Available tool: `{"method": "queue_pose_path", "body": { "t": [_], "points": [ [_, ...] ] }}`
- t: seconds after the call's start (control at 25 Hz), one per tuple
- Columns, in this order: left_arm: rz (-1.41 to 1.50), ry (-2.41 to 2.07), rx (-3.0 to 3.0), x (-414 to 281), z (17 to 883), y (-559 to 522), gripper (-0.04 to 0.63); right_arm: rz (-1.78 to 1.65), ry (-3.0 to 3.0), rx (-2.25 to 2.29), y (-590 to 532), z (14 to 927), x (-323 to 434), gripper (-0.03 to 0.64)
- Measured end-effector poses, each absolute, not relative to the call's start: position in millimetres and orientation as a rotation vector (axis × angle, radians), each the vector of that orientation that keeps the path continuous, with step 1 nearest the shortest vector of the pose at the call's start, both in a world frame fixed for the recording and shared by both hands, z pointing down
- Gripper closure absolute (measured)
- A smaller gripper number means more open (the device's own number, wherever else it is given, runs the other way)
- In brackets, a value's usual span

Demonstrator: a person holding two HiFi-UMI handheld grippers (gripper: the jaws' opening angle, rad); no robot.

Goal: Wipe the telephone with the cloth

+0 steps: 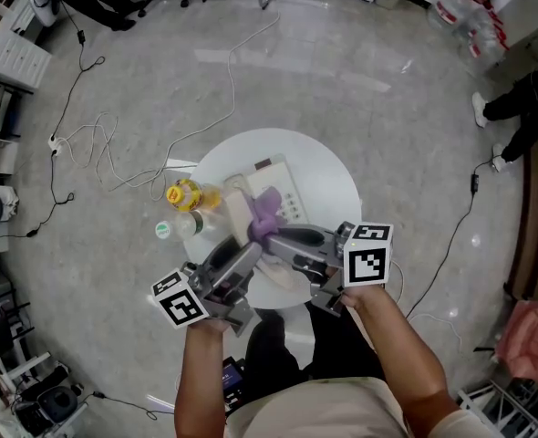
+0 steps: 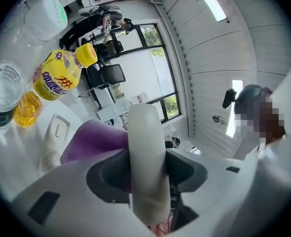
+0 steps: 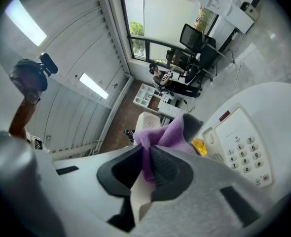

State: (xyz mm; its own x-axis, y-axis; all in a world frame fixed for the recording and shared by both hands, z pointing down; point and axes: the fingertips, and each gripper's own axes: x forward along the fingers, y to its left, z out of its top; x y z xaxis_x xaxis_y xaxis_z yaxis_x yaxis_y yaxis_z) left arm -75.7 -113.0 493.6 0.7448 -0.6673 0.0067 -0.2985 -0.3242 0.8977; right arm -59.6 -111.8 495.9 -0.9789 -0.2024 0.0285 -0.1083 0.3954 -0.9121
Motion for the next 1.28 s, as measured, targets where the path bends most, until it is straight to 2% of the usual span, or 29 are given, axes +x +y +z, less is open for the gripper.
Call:
{"method": "queue_pose_path", "body": {
  "t": [0.4, 0.72, 0.96, 1.28],
  "points": [
    [-0.533, -0.705, 1.870, -71.5, 488.6, -113.5, 0.382, -1.773, 2.545, -0.147, -101.9, 493.0, -27.6, 0.584],
    [-0.647, -0.777, 1.784, -91.4, 489.2, -132.0, 0.388, -1.814, 2.624, 0.012, -47.0, 491.9, -34.2, 0.584],
    [-0.626, -0.700, 1.806, -72.5, 485.6, -121.8, 0.388, -1.770, 2.479, -0.193, -75.1, 489.9, -18.8, 0.583],
    [-0.594, -0.589, 1.826, -41.0, 481.3, -98.9, 0.388, -1.533, 2.348, -0.490, -145.2, 468.8, -0.6, 0.583]
  ]
}}
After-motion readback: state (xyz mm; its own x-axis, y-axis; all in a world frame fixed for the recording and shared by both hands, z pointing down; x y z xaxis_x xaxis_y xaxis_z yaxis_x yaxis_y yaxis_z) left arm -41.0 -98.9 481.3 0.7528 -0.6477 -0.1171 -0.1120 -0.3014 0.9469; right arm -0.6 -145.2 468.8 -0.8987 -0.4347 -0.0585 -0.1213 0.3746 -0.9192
